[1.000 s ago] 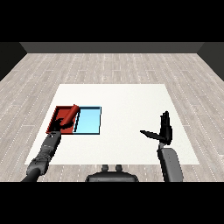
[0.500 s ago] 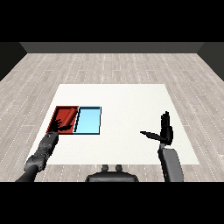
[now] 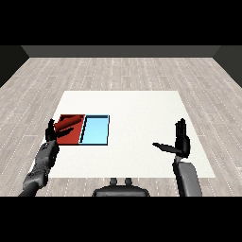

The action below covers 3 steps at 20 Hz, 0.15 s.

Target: Pick the red can and put it in the red box

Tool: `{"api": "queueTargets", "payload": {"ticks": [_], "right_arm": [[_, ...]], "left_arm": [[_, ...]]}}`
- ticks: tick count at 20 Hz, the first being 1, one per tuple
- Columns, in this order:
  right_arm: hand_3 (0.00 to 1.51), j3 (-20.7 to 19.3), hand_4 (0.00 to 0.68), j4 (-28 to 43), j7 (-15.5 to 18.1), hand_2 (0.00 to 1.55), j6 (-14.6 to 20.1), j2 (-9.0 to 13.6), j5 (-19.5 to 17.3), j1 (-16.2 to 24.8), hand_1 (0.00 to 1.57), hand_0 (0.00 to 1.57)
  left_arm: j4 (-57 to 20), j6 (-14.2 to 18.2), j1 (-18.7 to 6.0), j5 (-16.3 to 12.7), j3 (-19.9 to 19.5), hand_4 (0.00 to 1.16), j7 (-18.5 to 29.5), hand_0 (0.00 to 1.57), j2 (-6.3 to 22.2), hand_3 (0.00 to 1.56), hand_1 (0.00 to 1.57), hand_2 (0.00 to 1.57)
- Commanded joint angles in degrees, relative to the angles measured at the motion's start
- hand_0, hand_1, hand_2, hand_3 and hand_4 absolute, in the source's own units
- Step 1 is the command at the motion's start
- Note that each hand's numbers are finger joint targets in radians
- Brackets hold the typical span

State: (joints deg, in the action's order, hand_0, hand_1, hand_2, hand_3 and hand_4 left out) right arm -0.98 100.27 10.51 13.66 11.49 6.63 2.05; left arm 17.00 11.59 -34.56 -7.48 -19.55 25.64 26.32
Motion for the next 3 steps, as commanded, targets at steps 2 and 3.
{"api": "queueTargets", "payload": {"ticks": [2, 3], "right_arm": [[0.00, 2.61, 0.000, 3.40, -0.79, 0.00, -2.50, -0.76, 1.79, -0.19, 0.00, 0.00], [0.00, 3.18, 0.000, 3.46, 0.33, 0.00, -4.25, -0.72, 2.69, 0.95, 0.00, 0.00]], "left_arm": [[11.86, -11.40, -1.95, -6.23, -3.31, 0.00, 14.12, 0.00, -4.70, 0.00, 0.00, 0.00], [13.65, -12.34, -1.29, -6.49, -2.82, 0.00, 14.90, 0.00, -5.71, 0.00, 0.00, 0.00]]}}
